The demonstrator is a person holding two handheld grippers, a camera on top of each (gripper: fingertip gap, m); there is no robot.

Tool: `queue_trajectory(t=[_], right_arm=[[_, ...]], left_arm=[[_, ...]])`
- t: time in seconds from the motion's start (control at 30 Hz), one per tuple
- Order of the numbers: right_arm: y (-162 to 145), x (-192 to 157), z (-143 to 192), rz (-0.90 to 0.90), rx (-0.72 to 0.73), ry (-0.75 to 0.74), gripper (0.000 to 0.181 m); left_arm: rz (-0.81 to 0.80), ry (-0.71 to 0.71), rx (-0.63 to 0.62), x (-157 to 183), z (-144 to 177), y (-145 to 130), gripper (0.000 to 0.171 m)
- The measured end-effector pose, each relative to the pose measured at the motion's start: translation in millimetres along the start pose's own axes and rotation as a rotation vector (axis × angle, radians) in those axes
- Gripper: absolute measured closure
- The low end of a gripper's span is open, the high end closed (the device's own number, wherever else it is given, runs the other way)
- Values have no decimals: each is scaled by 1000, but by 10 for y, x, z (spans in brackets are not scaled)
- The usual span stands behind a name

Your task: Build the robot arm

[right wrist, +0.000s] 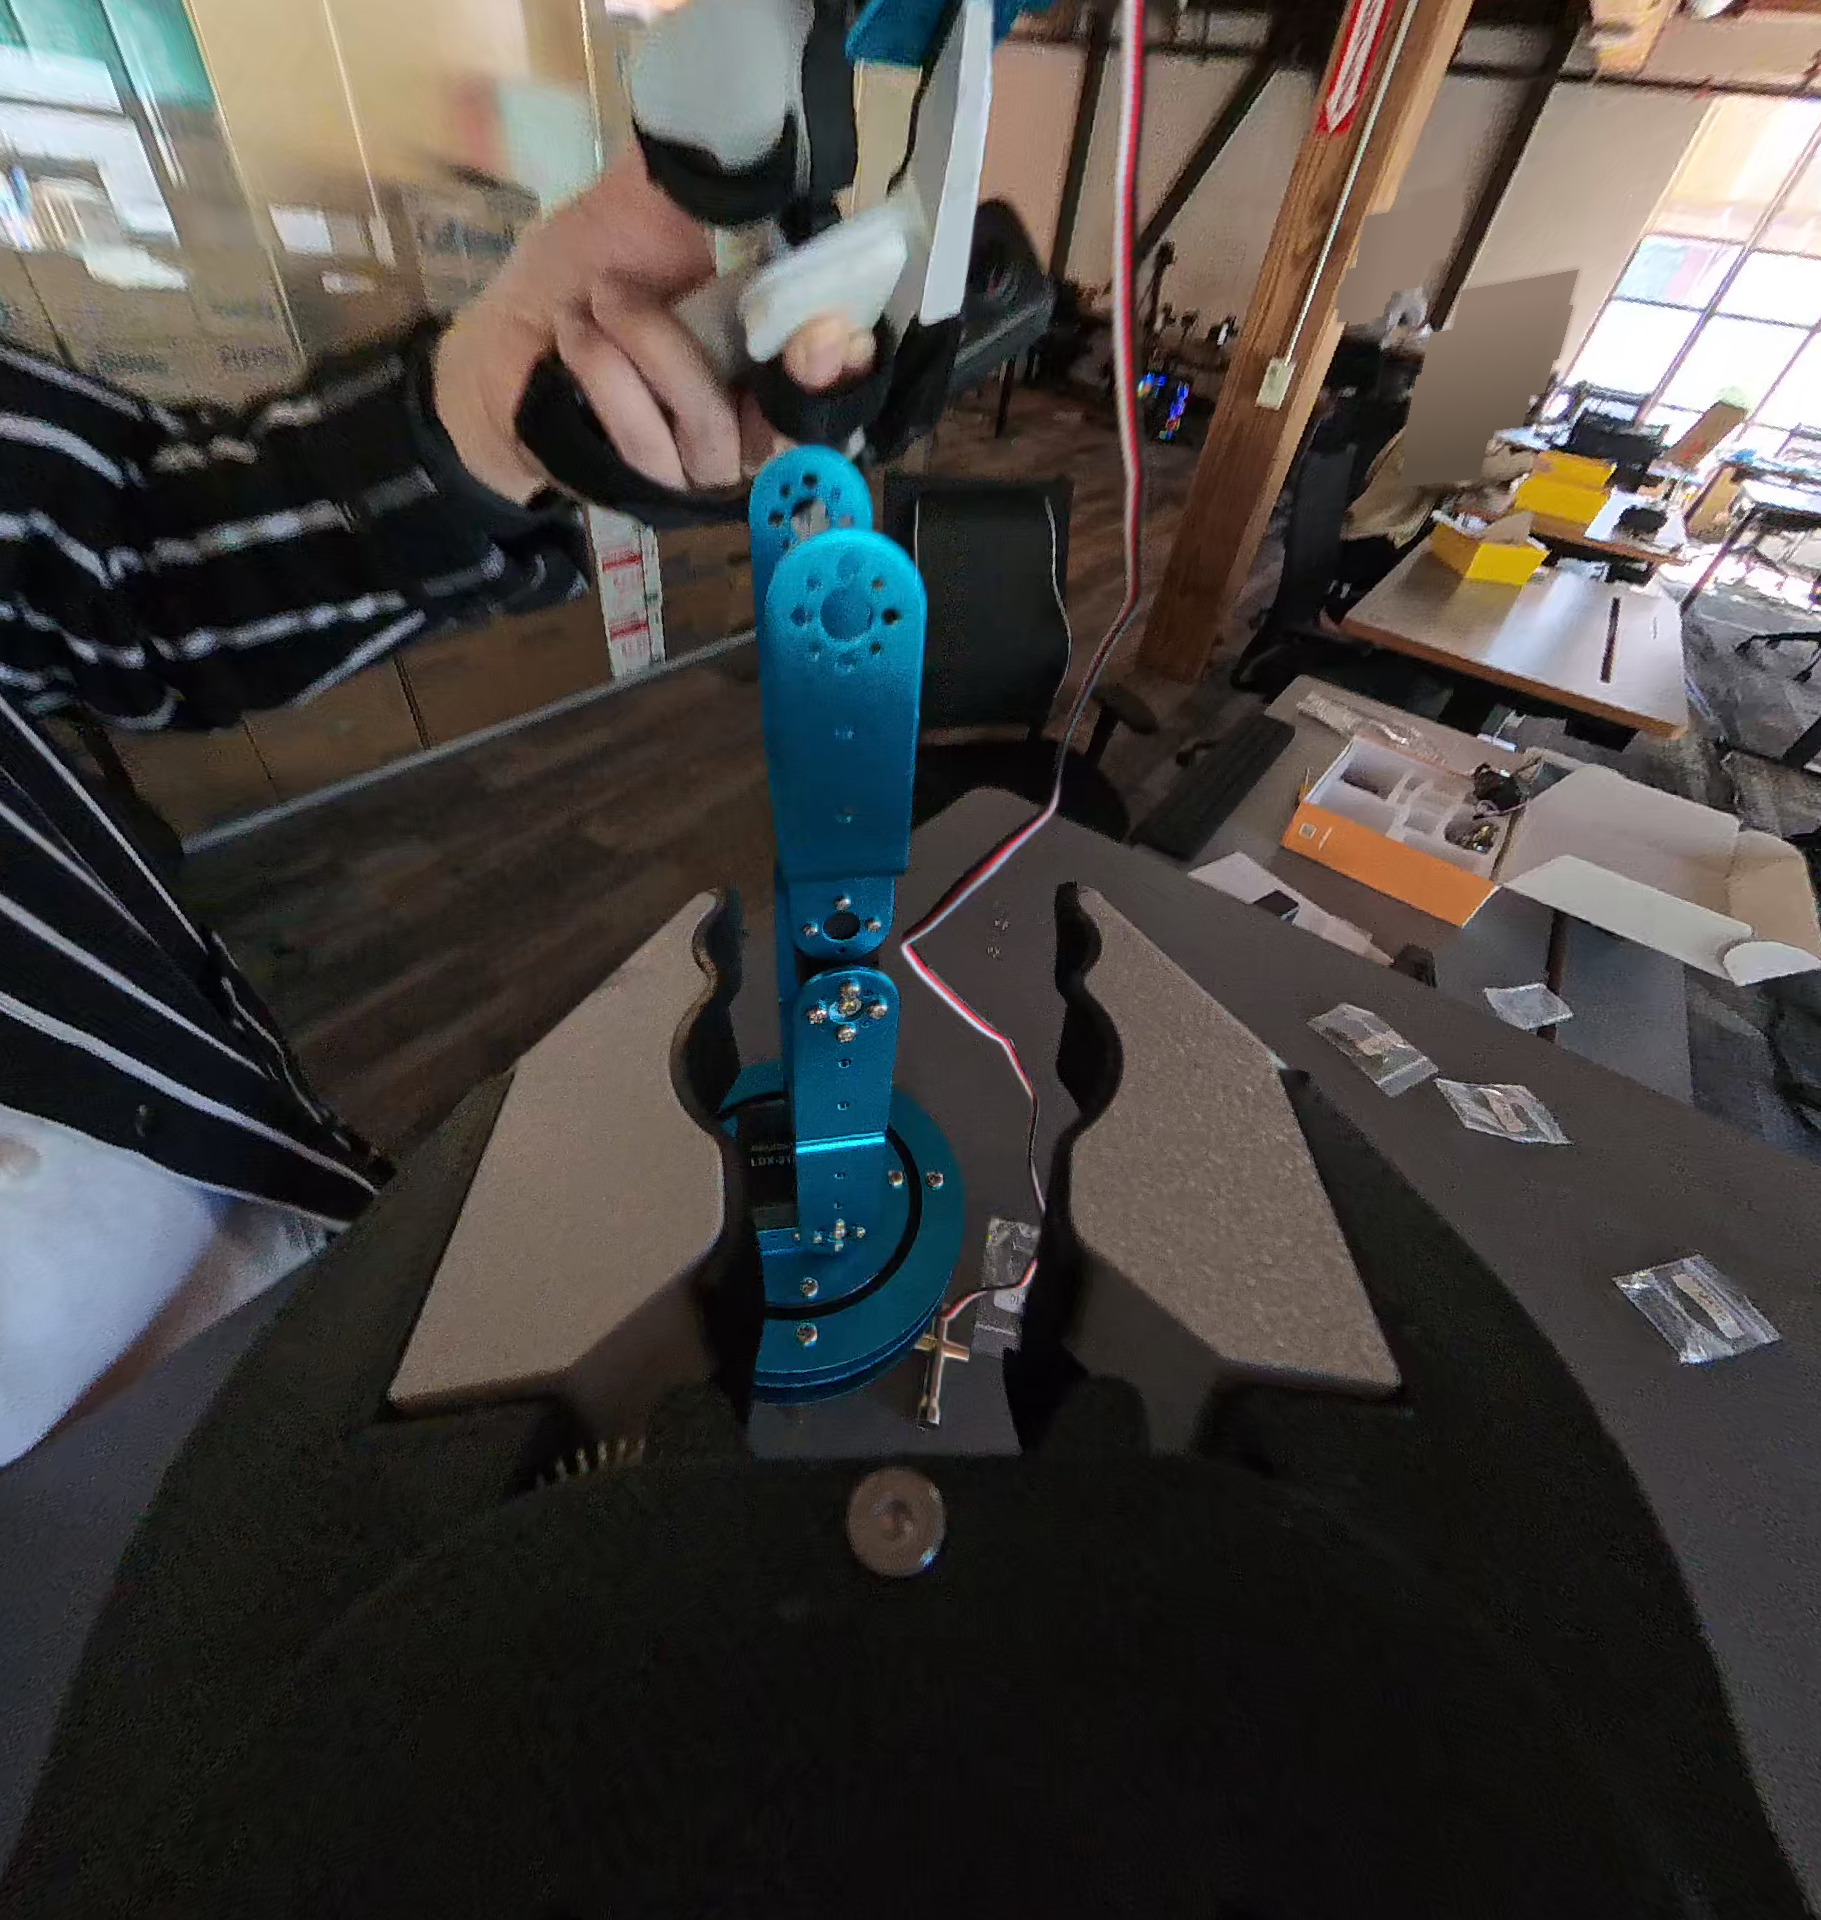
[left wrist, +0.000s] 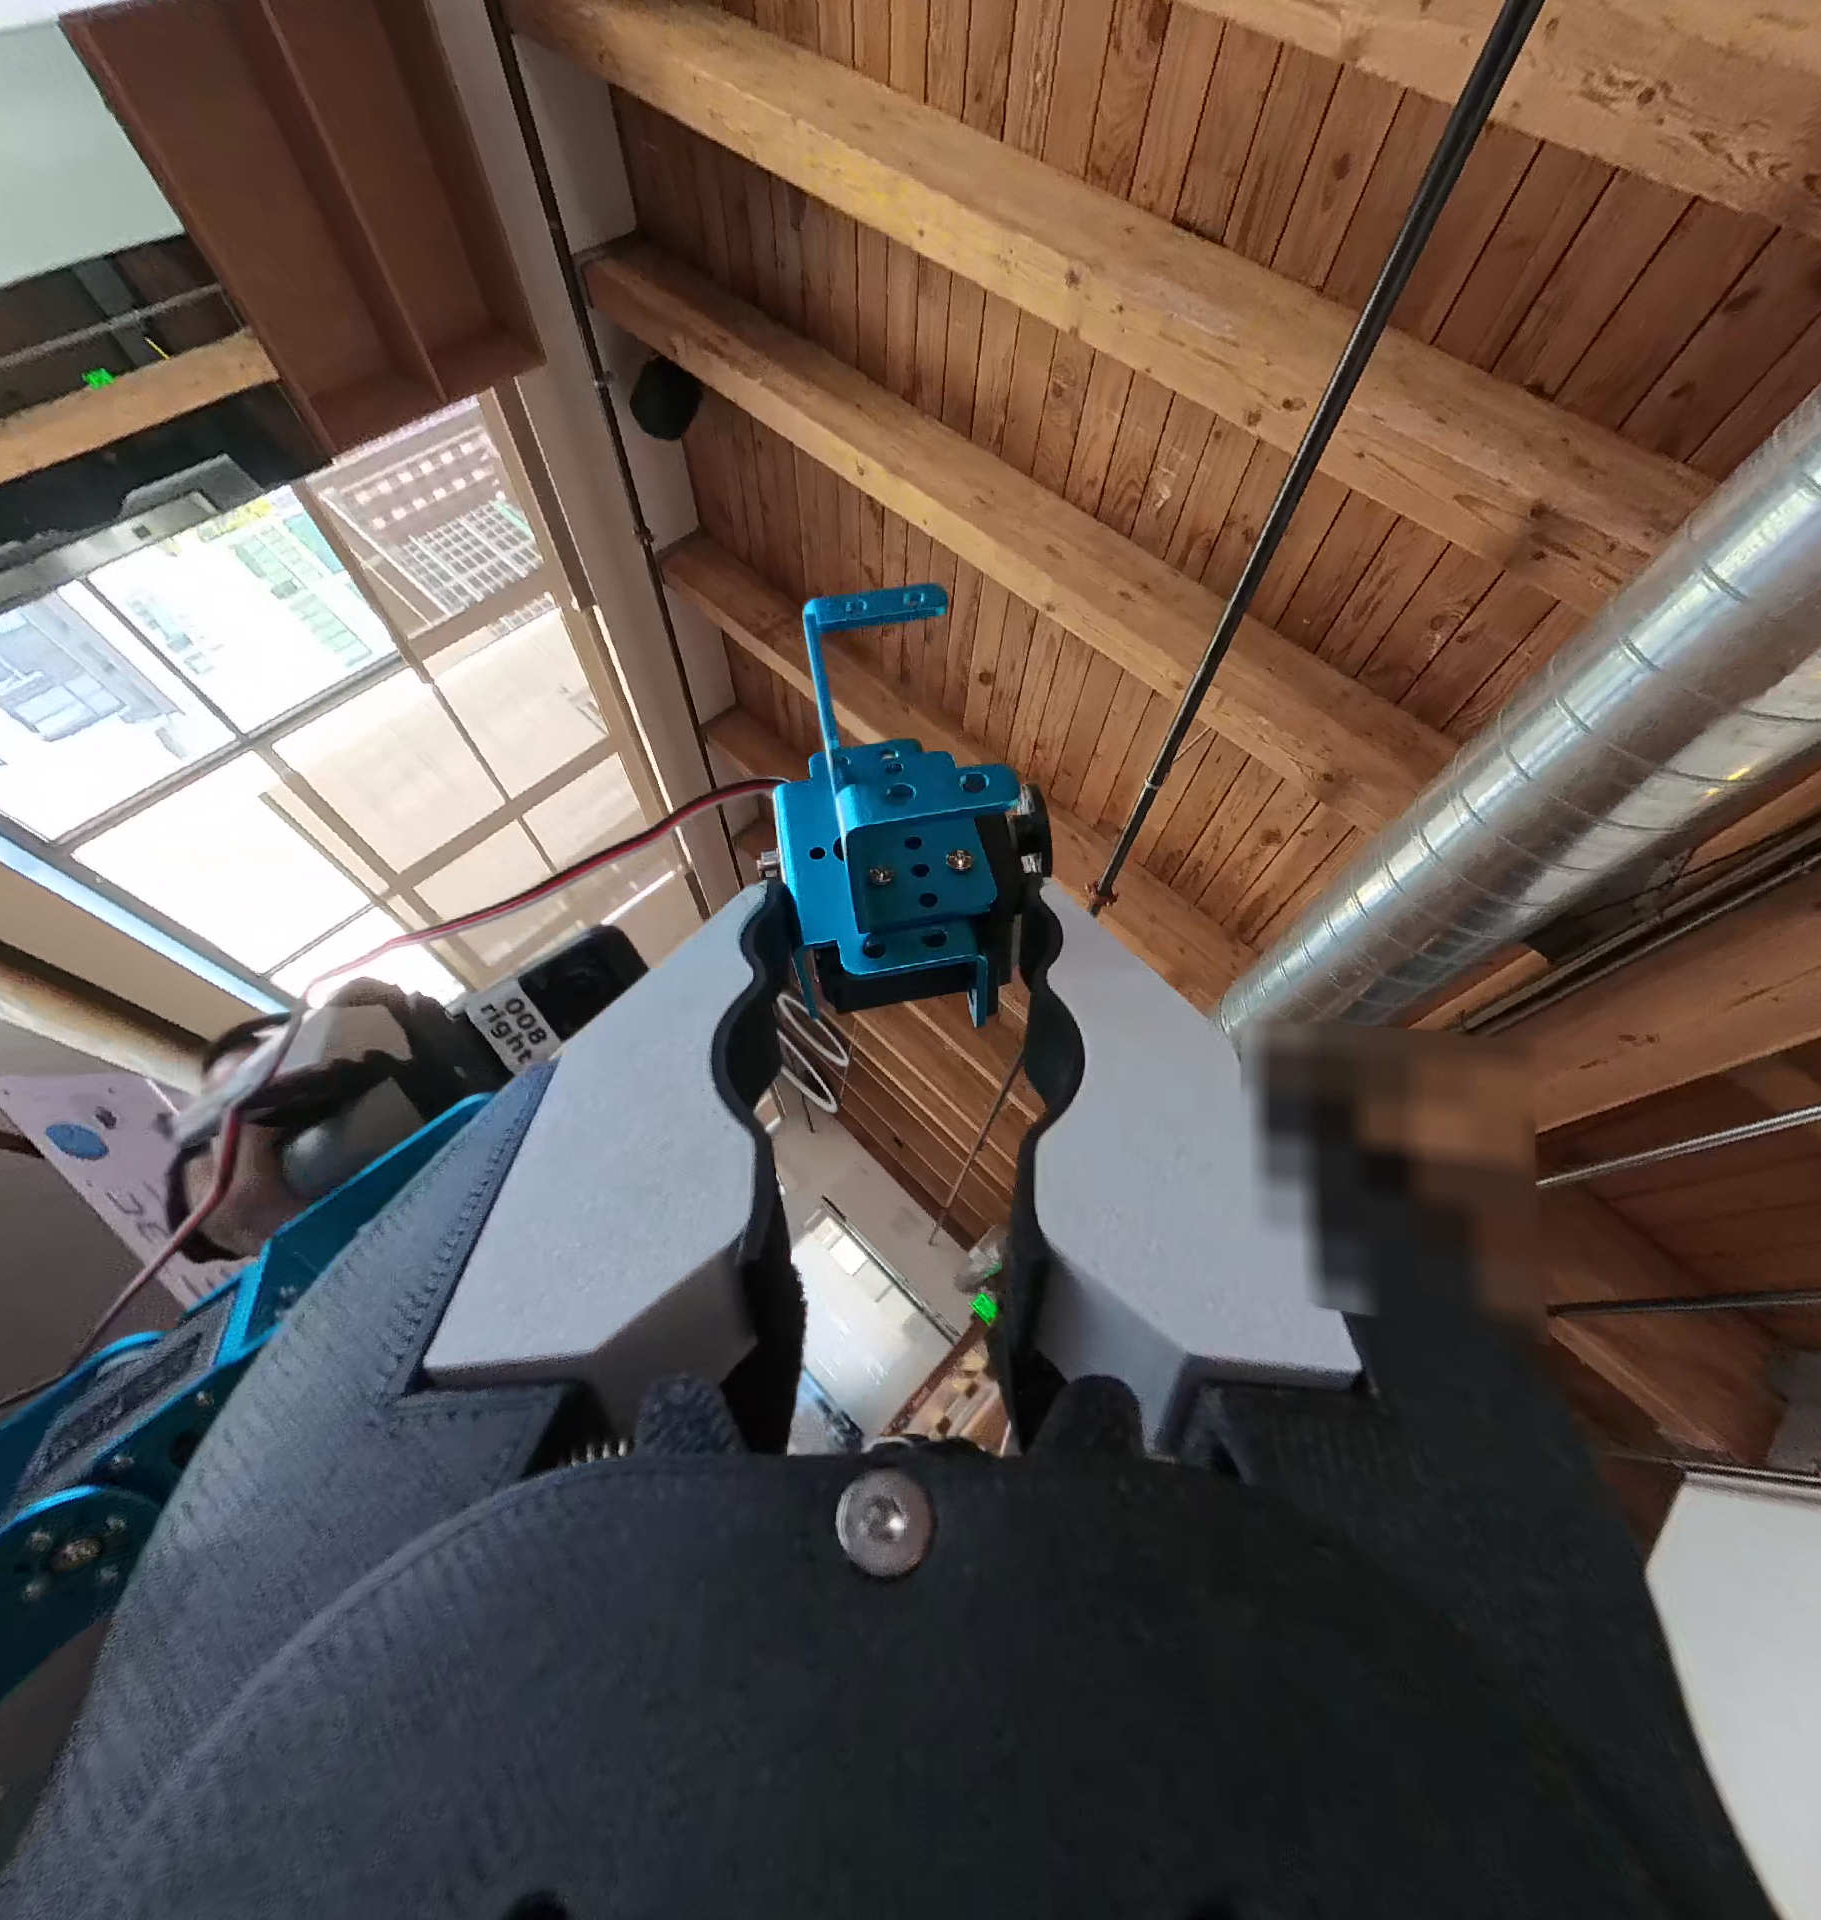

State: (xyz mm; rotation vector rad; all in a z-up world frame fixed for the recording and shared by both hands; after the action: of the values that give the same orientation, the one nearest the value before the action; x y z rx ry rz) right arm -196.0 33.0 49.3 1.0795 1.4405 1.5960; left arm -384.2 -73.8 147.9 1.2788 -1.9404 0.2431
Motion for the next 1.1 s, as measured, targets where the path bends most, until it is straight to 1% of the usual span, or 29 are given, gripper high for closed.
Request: queue_trajectory(t=[0.1, 0.17, 0.23, 0.27, 0.37, 0.5, 0.57, 0.6, 0.63, 0.67, 0.73, 0.9, 0.97, 1.1], right_arm=[[163, 9, 223, -20, 92, -15, 125], [167, -66, 219, -58, 105, 44, 127], [23, -108, 86, -89, 39, 83, 122], [-46, -121, 8, -104, 28, 101, 120], [-190, -133, -199, -152, 51, 137, 120], [-333, -162, -434, -124, 19, 141, 118], [-351, -159, -505, -81, 7, 103, 129], [-341, -171, -520, -63, 19, 94, 138], [-337, -176, -524, -57, 23, 81, 152], [-339, -160, -522, -52, 23, 51, 158], [-344, -172, -515, -49, 29, 21, 158], [-343, -145, -493, -6, 5, -190, 160], [-345, -138, -489, -12, -1, -302, 160], [-337, -181, -495, -55, -18, -526, 160]], left_arm=[[-33, 3, 34, 35, -15, 143, 128], [-47, 9, 41, 33, -37, 222, 128], [-57, 5, 53, 44, -74, 296, 129], [-63, -4, 58, 61, -101, 333, 129], [-88, -20, 56, 127, -201, 404, 129], [-109, -17, 30, 176, -321, 391, 129], [-111, -21, 27, 194, -341, 375, 129], [-109, -22, 28, 195, -340, 369, 129], [-108, -22, 30, 195, -336, 365, 129], [-107, -22, 30, 192, -328, 362, 129], [-106, -20, 33, 187, -305, 362, 129], [-141, -10, 21, 194, -275, 348, 129], [-192, 19, -3, 189, -275, 302, 129], [-344, 141, -75, 88, -267, 150, 128]])
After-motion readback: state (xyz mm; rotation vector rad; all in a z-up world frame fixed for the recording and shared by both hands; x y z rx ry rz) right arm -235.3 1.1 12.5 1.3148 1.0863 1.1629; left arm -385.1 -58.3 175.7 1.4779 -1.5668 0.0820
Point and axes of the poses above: each gripper's, where its closed fingertips meet, z back along the fingers, y out of its top, x = y × z across the jaws, the point moved 6 cm from there along z, back along the fingers, and after that the axes turned 8 degrees about x, right-handed, at the moved point
